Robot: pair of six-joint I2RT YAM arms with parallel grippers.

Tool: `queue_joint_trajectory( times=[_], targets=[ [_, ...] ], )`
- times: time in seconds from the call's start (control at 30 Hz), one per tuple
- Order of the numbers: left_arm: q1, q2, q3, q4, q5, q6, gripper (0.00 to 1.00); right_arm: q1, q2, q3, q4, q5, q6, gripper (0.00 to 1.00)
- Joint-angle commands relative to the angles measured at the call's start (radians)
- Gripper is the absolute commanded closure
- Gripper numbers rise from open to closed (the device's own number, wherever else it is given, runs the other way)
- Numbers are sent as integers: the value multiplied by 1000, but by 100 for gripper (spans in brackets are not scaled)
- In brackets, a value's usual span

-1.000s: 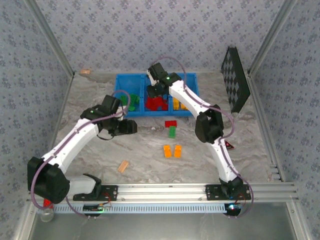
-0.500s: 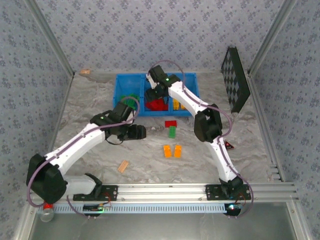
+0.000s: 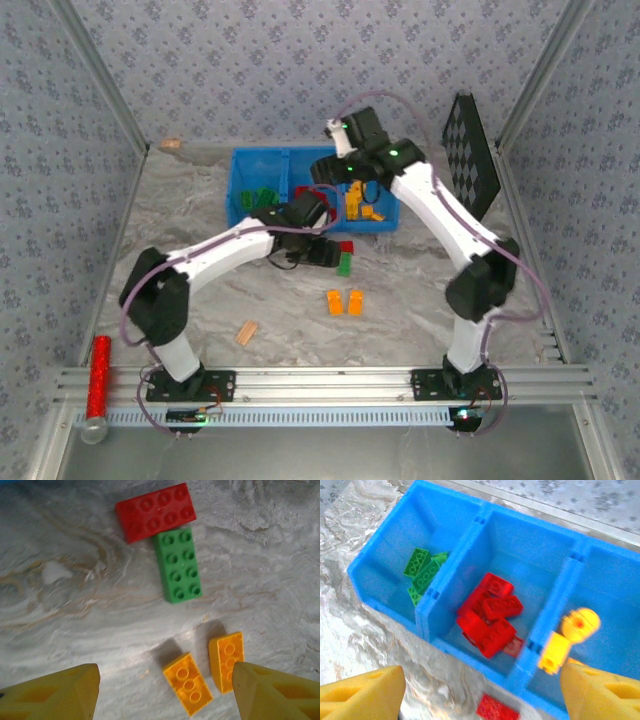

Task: Sort the legos into containers by color
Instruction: Pick up the lego from the center of the table.

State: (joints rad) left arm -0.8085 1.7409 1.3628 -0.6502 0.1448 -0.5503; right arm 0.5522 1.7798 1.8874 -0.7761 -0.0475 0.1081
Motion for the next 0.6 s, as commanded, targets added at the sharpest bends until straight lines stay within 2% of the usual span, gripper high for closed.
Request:
queue_joint_trajectory(
  times=[0.0, 0.3, 0.57],
  targets=[
    [-28, 88, 103, -23, -15, 44, 30, -38, -160, -166, -20, 49, 53, 15],
    [-64, 288, 272, -105, -33, 56, 30, -156, -666, -637, -74, 48, 205, 9],
    [-69, 386, 335, -149, -93, 56, 31, -167, -1053, -1021, -93, 25, 502, 10]
  ],
)
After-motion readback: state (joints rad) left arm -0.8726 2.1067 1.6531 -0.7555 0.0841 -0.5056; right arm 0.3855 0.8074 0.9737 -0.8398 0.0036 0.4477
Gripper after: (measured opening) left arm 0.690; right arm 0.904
